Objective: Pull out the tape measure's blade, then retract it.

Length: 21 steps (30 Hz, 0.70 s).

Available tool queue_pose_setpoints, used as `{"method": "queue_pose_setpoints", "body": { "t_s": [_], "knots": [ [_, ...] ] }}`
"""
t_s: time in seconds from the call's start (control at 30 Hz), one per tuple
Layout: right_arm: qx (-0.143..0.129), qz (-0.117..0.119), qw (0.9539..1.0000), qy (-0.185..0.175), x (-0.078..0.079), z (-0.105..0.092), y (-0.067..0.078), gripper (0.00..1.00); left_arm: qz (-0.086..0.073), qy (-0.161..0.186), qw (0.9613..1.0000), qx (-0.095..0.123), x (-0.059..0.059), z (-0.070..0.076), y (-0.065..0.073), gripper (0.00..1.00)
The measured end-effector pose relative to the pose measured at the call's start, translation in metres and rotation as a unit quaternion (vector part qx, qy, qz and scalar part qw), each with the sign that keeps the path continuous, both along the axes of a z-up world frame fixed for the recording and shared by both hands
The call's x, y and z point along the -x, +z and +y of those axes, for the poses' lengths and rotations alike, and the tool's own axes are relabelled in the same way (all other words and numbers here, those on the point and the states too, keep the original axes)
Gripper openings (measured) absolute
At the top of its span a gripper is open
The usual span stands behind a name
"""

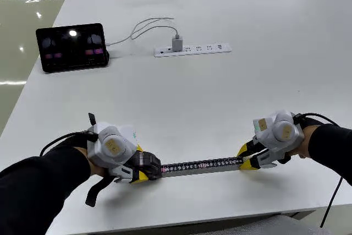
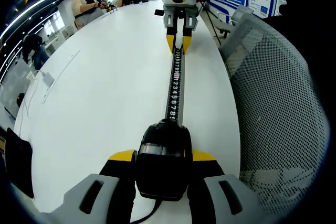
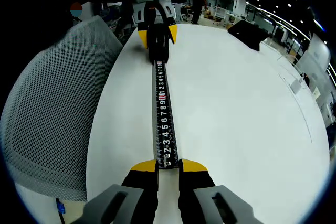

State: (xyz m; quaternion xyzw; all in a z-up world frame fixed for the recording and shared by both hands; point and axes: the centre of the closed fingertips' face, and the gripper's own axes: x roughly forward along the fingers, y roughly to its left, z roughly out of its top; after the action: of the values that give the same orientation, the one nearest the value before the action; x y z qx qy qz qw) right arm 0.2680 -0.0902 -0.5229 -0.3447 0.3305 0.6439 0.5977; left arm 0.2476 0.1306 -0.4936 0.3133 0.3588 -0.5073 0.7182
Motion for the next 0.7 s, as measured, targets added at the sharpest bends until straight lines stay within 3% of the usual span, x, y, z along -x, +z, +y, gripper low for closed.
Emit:
{"method": "queue_pose_setpoints", "body": {
  "t_s": [0.7],
  "knots": [
    [0.003,0.000,1.0000,-0.008,-0.002,-0.012,0.001,0.11,0.000,-0.001,1.0000,0.000,0.000,0.000,0.000,0.32]
  ]
}}
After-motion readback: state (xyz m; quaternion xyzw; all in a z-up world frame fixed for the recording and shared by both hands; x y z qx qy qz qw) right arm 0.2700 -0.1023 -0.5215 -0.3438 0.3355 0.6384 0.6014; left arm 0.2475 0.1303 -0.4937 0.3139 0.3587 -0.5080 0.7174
